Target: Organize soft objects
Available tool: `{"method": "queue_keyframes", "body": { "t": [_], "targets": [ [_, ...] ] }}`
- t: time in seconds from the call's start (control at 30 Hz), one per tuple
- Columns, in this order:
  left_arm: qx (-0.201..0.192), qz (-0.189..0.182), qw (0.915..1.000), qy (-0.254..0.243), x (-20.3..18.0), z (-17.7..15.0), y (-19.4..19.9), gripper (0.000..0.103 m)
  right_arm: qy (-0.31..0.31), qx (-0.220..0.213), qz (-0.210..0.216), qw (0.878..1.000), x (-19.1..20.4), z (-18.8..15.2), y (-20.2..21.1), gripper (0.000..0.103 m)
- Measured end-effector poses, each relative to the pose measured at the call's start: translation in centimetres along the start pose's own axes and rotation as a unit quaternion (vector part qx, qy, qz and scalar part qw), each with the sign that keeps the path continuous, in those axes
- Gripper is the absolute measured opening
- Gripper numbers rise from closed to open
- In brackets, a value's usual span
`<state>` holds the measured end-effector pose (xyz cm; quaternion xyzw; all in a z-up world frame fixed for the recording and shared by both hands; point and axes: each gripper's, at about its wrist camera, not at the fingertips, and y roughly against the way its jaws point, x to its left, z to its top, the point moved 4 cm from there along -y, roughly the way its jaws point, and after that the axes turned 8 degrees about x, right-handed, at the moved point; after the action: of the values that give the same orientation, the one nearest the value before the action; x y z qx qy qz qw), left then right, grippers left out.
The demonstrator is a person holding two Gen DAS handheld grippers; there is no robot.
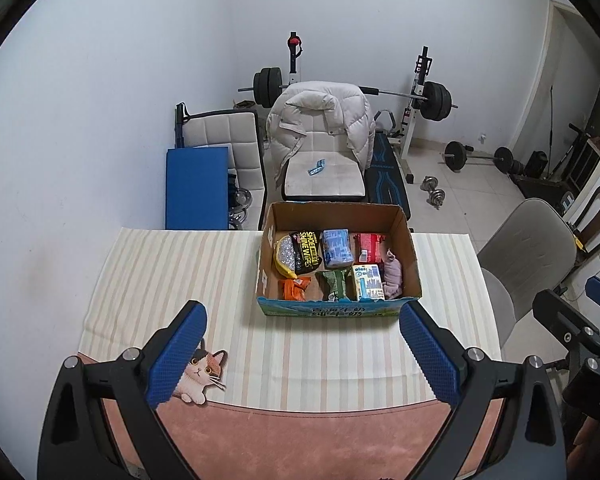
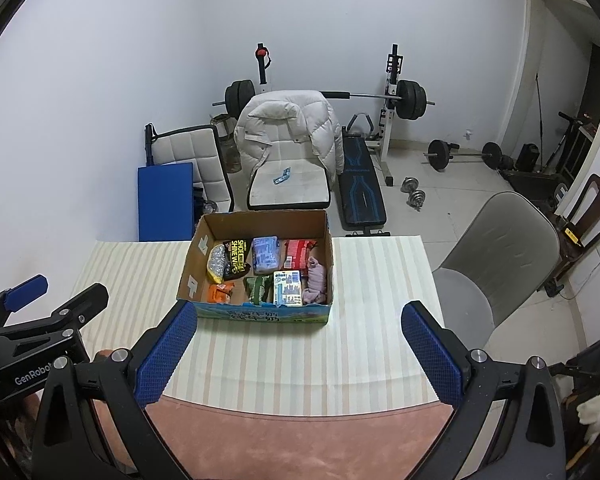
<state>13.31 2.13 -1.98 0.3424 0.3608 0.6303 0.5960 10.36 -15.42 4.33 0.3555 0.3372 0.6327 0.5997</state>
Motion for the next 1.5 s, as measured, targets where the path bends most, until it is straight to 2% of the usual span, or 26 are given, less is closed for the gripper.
{"method": "queue_keyframes", "body": {
  "t": [0.8, 1.5],
  "targets": [
    [-0.006, 0.001, 1.0000, 0.002, 0.0, 0.7, 0.2, 0.099, 0.000, -0.002, -0.004, 1.000, -0.1, 0.0, 0.1, 0.103],
    [-0.011, 0.001, 0.9999, 0.002, -0.1, 0.7, 0.7, 0.099, -0.005, -0.011, -0.017, 1.000, -0.2, 1.3, 0.1, 0.103]
  ]
}}
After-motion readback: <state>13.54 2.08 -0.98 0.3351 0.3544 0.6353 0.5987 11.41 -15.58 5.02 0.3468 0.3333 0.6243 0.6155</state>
